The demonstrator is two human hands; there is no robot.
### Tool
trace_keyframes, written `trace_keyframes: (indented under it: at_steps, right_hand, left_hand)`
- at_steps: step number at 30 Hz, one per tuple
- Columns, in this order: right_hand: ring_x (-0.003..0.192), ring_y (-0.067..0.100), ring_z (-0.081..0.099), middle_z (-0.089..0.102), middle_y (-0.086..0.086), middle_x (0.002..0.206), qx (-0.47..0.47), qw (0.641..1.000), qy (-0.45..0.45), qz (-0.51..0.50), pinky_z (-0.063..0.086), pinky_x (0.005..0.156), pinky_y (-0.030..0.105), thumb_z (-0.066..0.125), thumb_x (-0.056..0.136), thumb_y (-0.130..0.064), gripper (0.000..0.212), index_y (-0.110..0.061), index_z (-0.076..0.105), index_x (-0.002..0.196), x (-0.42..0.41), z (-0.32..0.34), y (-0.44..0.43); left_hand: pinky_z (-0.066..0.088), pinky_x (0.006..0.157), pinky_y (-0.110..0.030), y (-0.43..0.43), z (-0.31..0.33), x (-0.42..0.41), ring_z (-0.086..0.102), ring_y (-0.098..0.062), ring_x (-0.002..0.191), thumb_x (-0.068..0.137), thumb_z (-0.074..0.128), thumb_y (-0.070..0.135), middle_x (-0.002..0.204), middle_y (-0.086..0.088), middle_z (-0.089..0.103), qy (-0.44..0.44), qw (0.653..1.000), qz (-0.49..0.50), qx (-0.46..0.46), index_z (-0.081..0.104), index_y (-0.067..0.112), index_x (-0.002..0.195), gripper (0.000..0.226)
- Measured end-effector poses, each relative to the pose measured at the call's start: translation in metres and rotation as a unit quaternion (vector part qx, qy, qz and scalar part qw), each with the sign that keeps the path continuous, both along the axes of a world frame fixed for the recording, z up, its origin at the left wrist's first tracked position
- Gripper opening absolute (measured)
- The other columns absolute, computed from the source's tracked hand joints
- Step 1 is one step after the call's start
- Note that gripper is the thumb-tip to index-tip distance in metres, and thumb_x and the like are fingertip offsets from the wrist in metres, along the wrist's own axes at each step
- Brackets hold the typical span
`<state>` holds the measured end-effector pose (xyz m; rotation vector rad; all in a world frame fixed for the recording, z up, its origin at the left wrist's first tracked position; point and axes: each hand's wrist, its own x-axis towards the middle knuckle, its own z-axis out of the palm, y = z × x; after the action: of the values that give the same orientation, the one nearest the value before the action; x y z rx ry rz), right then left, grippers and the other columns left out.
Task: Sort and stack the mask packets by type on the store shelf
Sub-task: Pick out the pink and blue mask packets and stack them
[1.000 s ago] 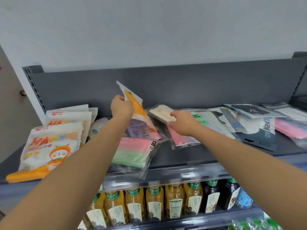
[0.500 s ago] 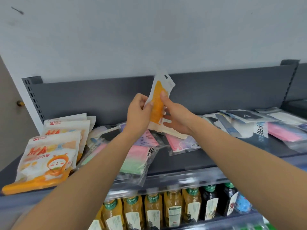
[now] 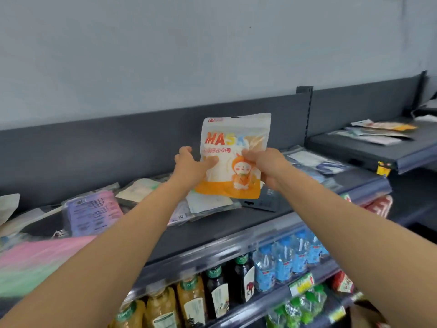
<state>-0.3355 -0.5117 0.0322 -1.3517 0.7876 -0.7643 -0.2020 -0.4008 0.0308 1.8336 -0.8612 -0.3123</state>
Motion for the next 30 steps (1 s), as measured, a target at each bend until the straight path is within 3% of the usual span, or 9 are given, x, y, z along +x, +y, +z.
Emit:
trace_keyframes:
  at_steps: [2,4,6,9,13,17,20,25,30]
  right_hand:
    - [0.094,0.027,0.069,0.071,0.01,0.102,-0.012,1.0,0.007,-0.002,0.056,0.086,0.044,0.063,0.091,-0.012,0.017,-0.004,0.064,0.106,-0.028,-0.001,-0.02]
    - [0.093,0.026,0.069,0.072,0.009,0.103,-0.032,0.999,0.023,-0.013,0.056,0.086,0.043,0.065,0.089,-0.014,0.02,-0.004,0.065,0.107,-0.055,0.0,-0.039]
    - [0.096,0.027,0.069,0.072,0.009,0.106,-0.042,0.998,0.042,-0.039,0.055,0.089,0.045,0.068,0.087,-0.016,0.026,-0.004,0.066,0.109,-0.08,-0.001,-0.061]
    - [0.099,0.031,0.068,0.071,0.015,0.108,-0.033,0.995,0.056,-0.078,0.055,0.089,0.047,0.067,0.087,-0.013,0.021,-0.003,0.067,0.105,-0.116,-0.003,-0.09]
    - [0.096,0.038,0.067,0.069,0.02,0.093,-0.041,0.988,0.082,-0.124,0.051,0.092,0.054,0.061,0.086,0.002,0.012,-0.001,0.067,0.096,-0.15,-0.004,-0.122]
    - [0.069,0.02,0.062,0.063,0.018,0.094,-0.052,0.982,0.093,-0.154,0.055,0.07,0.028,0.056,0.089,0.005,0.03,0.004,0.06,0.119,-0.169,-0.009,-0.153]
    - [0.062,0.014,0.058,0.062,0.015,0.094,-0.048,0.98,0.097,-0.169,0.051,0.06,0.02,0.056,0.089,0.003,0.03,0.003,0.059,0.12,-0.174,-0.012,-0.172]
    - [0.069,0.018,0.06,0.064,0.016,0.099,-0.076,0.971,0.111,-0.196,0.057,0.061,0.018,0.056,0.089,0.003,0.027,0.004,0.062,0.116,-0.174,-0.009,-0.202]
    - [0.086,0.022,0.059,0.064,0.01,0.094,-0.137,0.946,0.166,-0.244,0.053,0.087,0.037,0.056,0.091,-0.008,0.025,-0.002,0.065,0.113,-0.176,0.002,-0.237]
  left_hand:
    - [0.054,0.078,-0.035,-0.027,0.0,-0.017,0.056,-0.019,0.109,0.078,0.074,0.041,0.132,-0.001,0.05,0.117,0.992,-0.047,-0.002,0.035,0.009,0.14,0.081]
    - [0.06,0.07,-0.037,-0.052,-0.002,-0.036,0.07,-0.019,0.088,0.078,0.075,0.037,0.115,-0.007,0.068,0.169,0.981,-0.094,-0.011,0.06,0.008,0.116,0.05]
    - [0.06,0.058,-0.034,-0.076,-0.003,-0.061,0.072,-0.014,0.068,0.085,0.07,0.024,0.1,-0.009,0.073,0.177,0.976,-0.121,-0.033,0.067,0.01,0.096,0.018]
    - [0.055,0.079,-0.05,-0.11,0.0,-0.094,0.071,-0.025,0.083,0.085,0.069,0.02,0.098,-0.009,0.073,0.163,0.975,-0.142,-0.05,0.068,0.009,0.096,0.015]
    - [0.056,0.084,-0.052,-0.144,0.001,-0.121,0.069,-0.026,0.095,0.086,0.069,0.02,0.106,-0.007,0.071,0.164,0.978,-0.115,-0.058,0.066,0.008,0.108,0.025]
    - [0.055,0.086,-0.053,-0.17,-0.001,-0.13,0.069,-0.029,0.098,0.087,0.068,0.016,0.106,-0.009,0.071,0.19,0.971,-0.118,-0.081,0.065,0.013,0.097,0.011]
    - [0.057,0.083,-0.048,-0.189,-0.001,-0.134,0.069,-0.026,0.094,0.087,0.068,0.015,0.107,-0.009,0.071,0.199,0.968,-0.127,-0.086,0.065,0.013,0.097,0.011]
    - [0.054,0.058,-0.029,-0.225,0.002,-0.132,0.069,-0.02,0.08,0.088,0.067,0.015,0.099,-0.007,0.071,0.208,0.962,-0.147,-0.095,0.064,0.014,0.092,0.005]
    - [0.053,0.055,-0.028,-0.264,0.011,-0.124,0.069,-0.021,0.079,0.087,0.067,0.014,0.096,-0.007,0.071,0.22,0.954,-0.17,-0.109,0.063,0.016,0.086,0.005]
